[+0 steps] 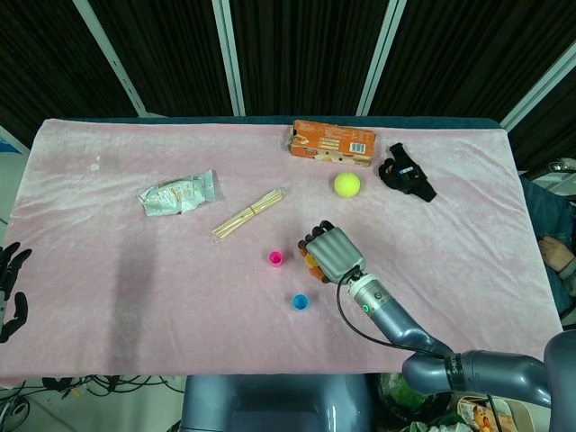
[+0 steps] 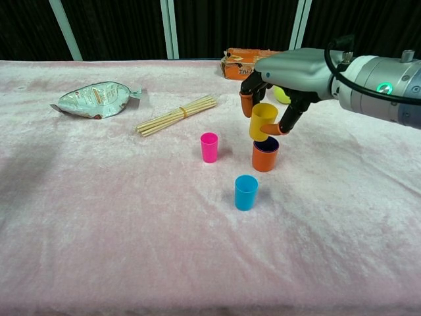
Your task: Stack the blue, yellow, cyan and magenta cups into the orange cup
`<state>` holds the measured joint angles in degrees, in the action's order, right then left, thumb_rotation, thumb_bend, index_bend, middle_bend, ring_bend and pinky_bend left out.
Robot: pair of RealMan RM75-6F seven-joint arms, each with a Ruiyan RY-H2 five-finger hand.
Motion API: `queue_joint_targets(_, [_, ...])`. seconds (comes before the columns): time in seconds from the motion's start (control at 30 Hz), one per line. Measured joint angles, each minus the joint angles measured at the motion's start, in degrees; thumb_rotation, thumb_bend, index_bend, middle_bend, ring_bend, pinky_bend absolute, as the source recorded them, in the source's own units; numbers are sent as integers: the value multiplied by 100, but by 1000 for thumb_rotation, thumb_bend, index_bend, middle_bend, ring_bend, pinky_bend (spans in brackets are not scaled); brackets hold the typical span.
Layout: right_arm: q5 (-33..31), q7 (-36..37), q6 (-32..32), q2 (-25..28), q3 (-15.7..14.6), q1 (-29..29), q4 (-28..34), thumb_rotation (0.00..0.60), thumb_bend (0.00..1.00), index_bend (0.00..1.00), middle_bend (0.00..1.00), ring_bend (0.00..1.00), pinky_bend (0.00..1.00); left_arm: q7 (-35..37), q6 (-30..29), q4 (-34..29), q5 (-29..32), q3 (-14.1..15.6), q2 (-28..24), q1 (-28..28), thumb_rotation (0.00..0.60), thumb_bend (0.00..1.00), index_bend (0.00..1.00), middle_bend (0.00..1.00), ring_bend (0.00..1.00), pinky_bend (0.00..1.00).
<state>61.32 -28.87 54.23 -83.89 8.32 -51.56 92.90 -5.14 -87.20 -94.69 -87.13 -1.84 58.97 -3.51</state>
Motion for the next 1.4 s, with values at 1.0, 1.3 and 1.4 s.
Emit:
queue_joint_targets(1.0, [29,118,-118,-111,-131,144,-319,600,339,454,425,285,211,-50,18,-6,25,1,5,0,600,707,89,31,0,7])
queue_joint_targets(1.3, [-196,-97,-234,-24,-186,138,-142,600,220,221,237,221,210,-46,16,-6,22,3,5,1,600,707,89,31,0,7])
queue_joint_targets(1.4, [-262,-121,-200,35,-144,135,21,600,215,202,225,219,211,-53,18,-9,16,6,7,0,600,708,89,31,0,7])
